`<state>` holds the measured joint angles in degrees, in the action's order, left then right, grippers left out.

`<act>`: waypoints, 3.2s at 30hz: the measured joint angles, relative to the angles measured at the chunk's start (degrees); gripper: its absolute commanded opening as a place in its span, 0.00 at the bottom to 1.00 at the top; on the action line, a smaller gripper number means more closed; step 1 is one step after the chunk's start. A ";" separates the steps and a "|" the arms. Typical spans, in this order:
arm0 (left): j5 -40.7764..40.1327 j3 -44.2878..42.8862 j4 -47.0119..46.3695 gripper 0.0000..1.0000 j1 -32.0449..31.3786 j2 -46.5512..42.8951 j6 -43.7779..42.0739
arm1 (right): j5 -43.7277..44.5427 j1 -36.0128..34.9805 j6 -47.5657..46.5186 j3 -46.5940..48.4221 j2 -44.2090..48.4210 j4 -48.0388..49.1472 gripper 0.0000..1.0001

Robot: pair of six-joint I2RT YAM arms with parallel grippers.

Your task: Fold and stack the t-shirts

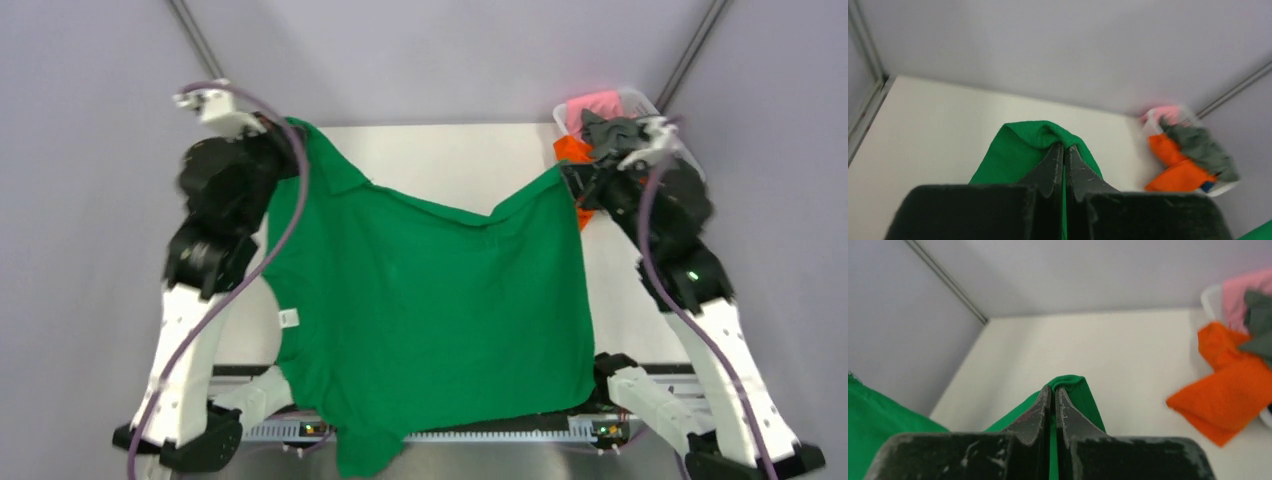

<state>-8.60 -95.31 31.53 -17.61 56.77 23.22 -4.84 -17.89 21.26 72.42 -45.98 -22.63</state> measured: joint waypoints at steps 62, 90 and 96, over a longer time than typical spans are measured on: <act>11.19 18.73 -10.88 0.99 9.68 45.44 13.16 | -3.45 -7.17 -2.93 8.59 -69.64 21.33 0.99; 7.89 20.17 -6.80 0.99 8.79 51.67 14.86 | 14.23 -5.57 -4.00 34.12 -90.66 28.50 0.99; 9.68 11.15 -6.99 0.99 8.94 53.53 14.82 | 13.94 -5.35 -5.14 13.49 -73.64 28.98 0.99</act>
<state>1.08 -84.16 24.53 -8.67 110.30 38.04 9.10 -23.24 16.12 85.91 -119.61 6.35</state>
